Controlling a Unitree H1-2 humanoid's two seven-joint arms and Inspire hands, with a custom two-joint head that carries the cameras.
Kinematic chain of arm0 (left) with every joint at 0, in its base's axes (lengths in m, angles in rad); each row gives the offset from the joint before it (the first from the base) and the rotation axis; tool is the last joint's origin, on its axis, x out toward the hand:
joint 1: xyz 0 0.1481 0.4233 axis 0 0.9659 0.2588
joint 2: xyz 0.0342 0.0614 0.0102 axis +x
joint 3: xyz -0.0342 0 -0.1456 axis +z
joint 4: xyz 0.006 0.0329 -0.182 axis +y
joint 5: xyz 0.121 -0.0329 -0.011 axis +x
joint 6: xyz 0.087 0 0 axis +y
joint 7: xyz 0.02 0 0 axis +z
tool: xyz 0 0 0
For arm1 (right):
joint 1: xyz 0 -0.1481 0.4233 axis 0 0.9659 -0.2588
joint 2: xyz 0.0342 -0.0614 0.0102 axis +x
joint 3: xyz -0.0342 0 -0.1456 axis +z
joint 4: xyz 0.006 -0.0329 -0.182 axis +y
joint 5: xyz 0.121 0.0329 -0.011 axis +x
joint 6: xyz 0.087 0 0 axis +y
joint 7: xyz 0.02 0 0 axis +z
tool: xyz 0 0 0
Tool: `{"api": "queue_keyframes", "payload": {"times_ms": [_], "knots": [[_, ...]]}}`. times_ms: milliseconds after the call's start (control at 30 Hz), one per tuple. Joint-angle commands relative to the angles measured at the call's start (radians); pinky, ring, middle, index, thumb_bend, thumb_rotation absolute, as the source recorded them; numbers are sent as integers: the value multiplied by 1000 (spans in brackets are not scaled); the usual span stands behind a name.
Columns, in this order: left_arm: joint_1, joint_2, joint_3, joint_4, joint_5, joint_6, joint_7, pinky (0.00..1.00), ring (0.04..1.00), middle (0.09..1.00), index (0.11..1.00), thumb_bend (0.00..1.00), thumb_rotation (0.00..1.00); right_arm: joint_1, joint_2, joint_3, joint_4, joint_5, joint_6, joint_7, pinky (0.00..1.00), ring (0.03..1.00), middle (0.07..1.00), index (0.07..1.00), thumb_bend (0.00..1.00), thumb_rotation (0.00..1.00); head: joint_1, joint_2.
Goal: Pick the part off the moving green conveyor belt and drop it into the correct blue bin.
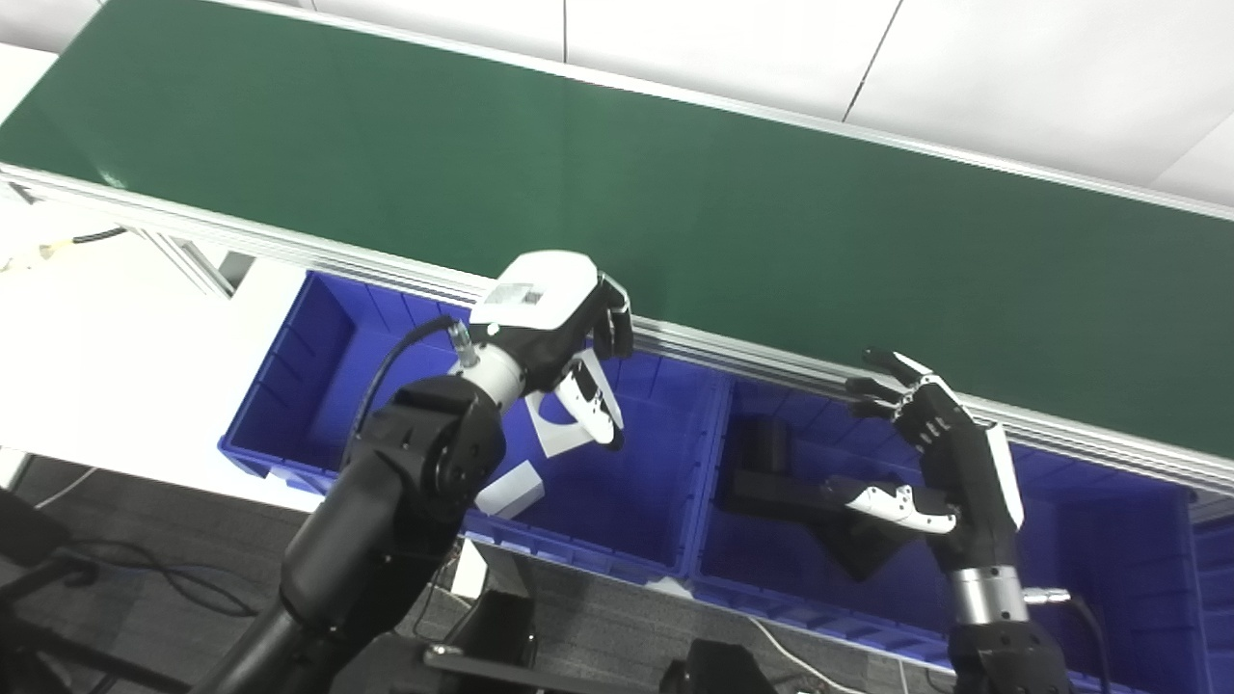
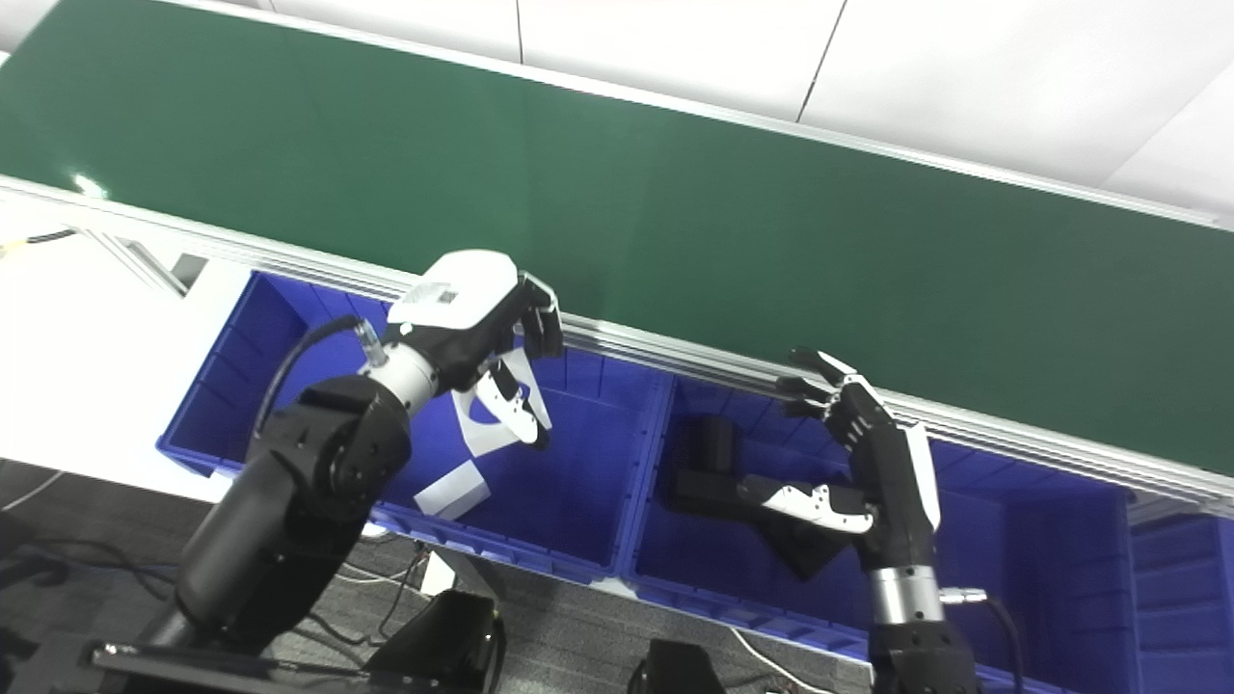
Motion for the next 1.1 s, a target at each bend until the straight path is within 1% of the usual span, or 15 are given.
{"api": "queue_keyframes", "payload": {"times_ms": [0, 67, 167, 200, 333, 400, 433, 567, 600, 767, 833, 900, 967, 1033, 1067], "knots": [[0, -9, 0, 17, -8, -47, 86, 196, 284, 454, 497, 521, 0, -9, 3, -6, -17, -10, -37, -6, 633, 716, 831, 762, 1000, 266, 0, -2], [10, -9, -6, 55, -17, -64, 136, 194, 273, 472, 488, 524, 0, -8, 3, -5, -19, -14, -37, -6, 630, 710, 830, 761, 1000, 267, 1, -8], [17, -3, -16, 109, -30, -91, 203, 179, 252, 473, 487, 524, 0, -5, 5, -5, -23, -6, -33, -2, 630, 709, 827, 756, 1000, 253, 2, -10], [18, -2, -17, 126, -35, -99, 224, 177, 253, 474, 486, 524, 0, -5, 5, -6, -21, -8, -36, -3, 630, 709, 827, 756, 1000, 253, 2, -19], [21, 1, -18, 189, -61, -137, 304, 182, 259, 473, 486, 524, 0, -2, 8, -9, -11, -17, -48, -10, 628, 714, 836, 759, 1000, 269, -1, -29], [18, 2, -18, 206, -66, -148, 326, 186, 264, 473, 486, 524, 0, 0, 8, -9, -13, -19, -47, -12, 629, 716, 839, 760, 1000, 267, -1, -29], [17, 3, -19, 213, -68, -152, 336, 167, 242, 472, 486, 524, 0, 0, 8, -9, -14, -20, -46, -12, 629, 717, 841, 761, 1000, 275, -1, -29], [18, 6, -26, 235, -69, -171, 380, 167, 242, 473, 486, 524, 0, 7, 6, -10, -12, -22, -52, -11, 629, 715, 839, 758, 1000, 284, -2, -56], [19, 7, -27, 238, -67, -174, 387, 173, 249, 473, 486, 524, 0, 10, 8, -10, -11, -20, -53, -11, 627, 714, 838, 758, 1000, 279, -4, -66], [23, 9, -34, 249, -61, -182, 427, 205, 284, 474, 486, 524, 0, 16, 12, -10, -8, -17, -53, -9, 628, 719, 836, 758, 1000, 269, -8, -73], [22, 14, -37, 255, -62, -195, 450, 215, 301, 427, 513, 518, 0, 16, 11, -9, -7, -22, -54, -9, 635, 721, 837, 755, 1000, 285, -9, -71], [20, 19, -41, 259, -57, -203, 468, 238, 342, 431, 521, 518, 0, 15, 10, -8, -6, -21, -54, -7, 634, 718, 839, 753, 1000, 289, -9, -69], [21, 18, -40, 258, -60, -205, 475, 287, 413, 469, 507, 522, 0, 14, 11, -8, -5, -20, -54, -7, 641, 720, 835, 751, 1000, 283, -9, -69], [22, 16, -40, 256, -63, -204, 478, 323, 453, 485, 500, 524, 0, 13, 12, -9, -2, -20, -55, -8, 643, 721, 833, 750, 1000, 283, -9, -68], [22, 15, -41, 256, -63, -203, 479, 326, 455, 485, 500, 524, 0, 13, 12, -10, -1, -21, -55, -8, 643, 721, 833, 750, 1000, 283, -8, -68]]}}
